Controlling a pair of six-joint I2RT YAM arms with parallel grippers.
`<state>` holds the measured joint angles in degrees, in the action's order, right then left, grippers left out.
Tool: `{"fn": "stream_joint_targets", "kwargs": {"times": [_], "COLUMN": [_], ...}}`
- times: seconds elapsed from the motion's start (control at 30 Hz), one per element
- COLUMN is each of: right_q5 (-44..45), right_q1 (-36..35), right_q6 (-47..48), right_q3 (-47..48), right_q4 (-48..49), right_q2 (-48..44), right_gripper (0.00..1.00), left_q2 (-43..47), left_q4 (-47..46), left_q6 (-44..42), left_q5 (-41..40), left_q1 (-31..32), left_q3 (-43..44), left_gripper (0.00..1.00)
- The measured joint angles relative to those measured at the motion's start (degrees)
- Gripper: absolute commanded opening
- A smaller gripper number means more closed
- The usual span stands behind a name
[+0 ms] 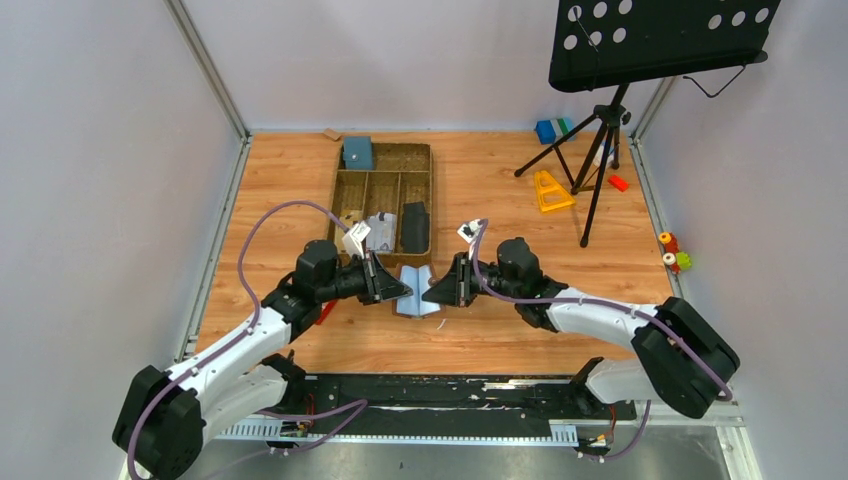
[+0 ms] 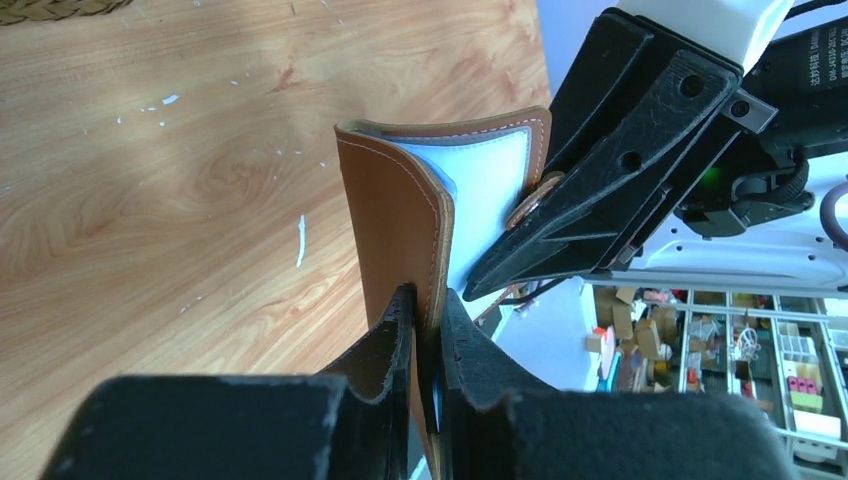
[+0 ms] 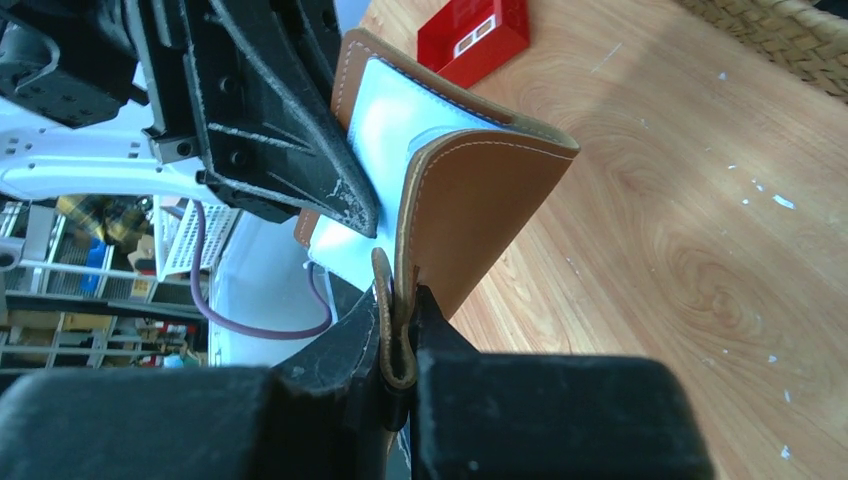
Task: Take the credit cards out of the card holder
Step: Close the card holder at the center of the board.
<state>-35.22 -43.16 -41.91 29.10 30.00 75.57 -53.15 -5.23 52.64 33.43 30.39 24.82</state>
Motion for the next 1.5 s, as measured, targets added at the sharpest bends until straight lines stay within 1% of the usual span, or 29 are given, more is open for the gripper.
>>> {"fn": "stream_joint_targets", "kwargs": {"times": [0.07, 0.1, 0.17, 0.3, 0.43, 0.5, 0.63, 0.7, 0.8, 0.9, 0.97, 1.07, 1.17, 1.2, 1.27, 1.33, 1.37, 1.5], "right_q5": [1.4, 2.6, 5.4, 10.5, 14.5, 16.2, 17.9, 19.2, 21.6, 24.3, 26.2, 27.7, 29.2, 29.5, 30.6, 31.6, 32.0, 33.3], "right_q1": [-0.2, -0.4, -0.7, -1.1, -1.4, -1.4, -1.4, -1.5, -1.8, -1.9, -2.1, -2.1, -2.2, -2.3, -3.0, -4.2, -4.8, -7.9], "right_q6": [0.0, 0.2, 0.9, 3.0, 4.2, 4.6, 5.3, 6.1, 7.4, 8.9, 9.6, 10.1, 10.3, 10.4, 10.6, 11.0, 11.1, 12.0], "right_q3": [0.0, 0.2, 0.4, 1.0, 2.2, 2.3, 2.3, 2.3, 2.8, 3.8, 4.3, 4.3, 4.3, 4.3, 4.5, 5.3, 5.8, 9.2], "right_q4": [-0.9, -2.3, -6.4, -15.0, -22.6, -25.2, -28.5, -31.2, -35.7, -40.7, -43.6, -46.3, -48.0, -48.3, -49.5, -50.8, -51.0, -51.7], "right_q2": [-0.1, -0.5, -1.9, -5.4, -6.1, -6.4, -8.0, -9.0, -9.4, -9.4, -9.5, -10.2, -11.3, -11.5, -11.6, -11.1, -10.7, -7.3], "right_gripper": [0.00, 0.03, 0.07, 0.13, 0.13, 0.14, 0.18, 0.19, 0.20, 0.20, 0.20, 0.20, 0.22, 0.24, 0.29, 0.40, 0.43, 0.47], "left_q2": [-0.1, -0.1, -0.2, -0.9, -2.3, -3.0, -6.2, -8.1, -11.1, -14.9, -18.5, -21.9, -23.7, -23.8, -23.5, -22.9, -22.4, -20.6], "left_q4": [0.0, 0.1, 0.7, 2.6, 4.4, 4.3, 1.5, -0.6, -4.4, -7.8, -10.3, -12.0, -13.9, -14.5, -15.7, -15.5, -15.0, -12.5], "left_q6": [0.0, -0.1, -0.3, -1.2, -2.0, -2.0, -2.0, -1.9, -1.5, -1.5, -1.6, -2.0, -2.6, -2.9, -3.5, -4.1, -4.5, -6.6], "left_q5": [-0.7, -1.2, -2.7, -6.5, -9.7, -10.4, -10.5, -10.8, -11.4, -11.5, -11.4, -11.5, -11.5, -11.4, -11.4, -11.6, -11.8, -13.1], "left_q1": [0.4, 0.5, 0.8, 2.6, 3.9, 4.1, 6.3, 8.6, 11.7, 13.5, 14.6, 15.3, 15.6, 15.6, 15.7, 15.7, 15.7, 15.7], "left_q3": [0.0, 0.0, 0.0, 0.1, 0.3, 0.3, 0.3, 0.2, -0.4, -0.5, -0.5, -0.7, -1.4, -1.8, -2.9, -3.6, -3.7, -3.7], "left_gripper": [0.00, 0.01, 0.03, 0.02, 0.03, 0.10, 0.27, 0.29, 0.29, 0.28, 0.30, 0.37, 0.50, 0.53, 0.53, 0.46, 0.42, 0.35]}}
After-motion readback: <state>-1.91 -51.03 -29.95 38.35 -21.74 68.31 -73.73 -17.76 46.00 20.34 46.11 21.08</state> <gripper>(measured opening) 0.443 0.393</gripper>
